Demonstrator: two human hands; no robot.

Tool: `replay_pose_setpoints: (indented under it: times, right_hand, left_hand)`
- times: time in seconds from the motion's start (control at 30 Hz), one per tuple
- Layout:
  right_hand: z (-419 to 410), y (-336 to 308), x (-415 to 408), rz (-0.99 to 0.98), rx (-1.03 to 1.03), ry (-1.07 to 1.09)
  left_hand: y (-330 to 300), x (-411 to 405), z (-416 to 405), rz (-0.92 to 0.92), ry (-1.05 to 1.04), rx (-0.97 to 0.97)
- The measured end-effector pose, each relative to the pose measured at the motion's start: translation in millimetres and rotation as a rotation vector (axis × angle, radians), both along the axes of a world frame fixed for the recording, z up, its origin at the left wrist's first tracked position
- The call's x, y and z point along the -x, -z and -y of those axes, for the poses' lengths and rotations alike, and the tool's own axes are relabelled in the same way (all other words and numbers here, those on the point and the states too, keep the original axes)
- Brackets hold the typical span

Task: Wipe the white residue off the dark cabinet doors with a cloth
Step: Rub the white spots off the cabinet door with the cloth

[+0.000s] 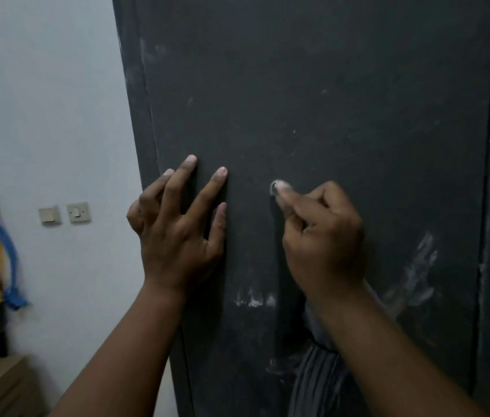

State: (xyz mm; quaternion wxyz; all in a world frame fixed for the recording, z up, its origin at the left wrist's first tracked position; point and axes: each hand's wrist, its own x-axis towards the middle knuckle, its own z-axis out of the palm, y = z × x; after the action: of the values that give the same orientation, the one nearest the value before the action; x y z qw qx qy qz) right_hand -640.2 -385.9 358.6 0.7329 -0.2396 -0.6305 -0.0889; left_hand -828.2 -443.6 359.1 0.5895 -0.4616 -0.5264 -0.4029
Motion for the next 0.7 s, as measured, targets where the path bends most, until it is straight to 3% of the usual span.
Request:
replay_pose_setpoints:
  times: [0.1, 0.27, 0.43, 0.6, 0.7]
  right_hand:
    - [6.4, 34.6, 1.2, 0.125, 0.017, -0.014]
    - [-4.9, 21.2, -17.7, 0.046, 0.049, -0.001]
    - [-0.6, -17.5, 5.9, -0.061, 0.035, 0.007]
    - [25.3, 32.7, 34.1, 0.160, 0.022, -0.049]
    - [27.1, 45.3, 25.5, 0.164, 0.109, -0.053]
  left_hand:
    - [-0.3, 3.3, 0.1, 0.087, -0.001, -0.016]
    - [1.0, 1.5, 1.9, 0.447, 0.252, -0.074]
    - [8.4, 6.7, 5.3, 0.502, 0.407, -0.015]
    - [20.2, 13.4, 10.9, 0.626, 0.557, 0.020]
    - [25.9, 20.7, 12.0, 0.647, 0.644, 0.056]
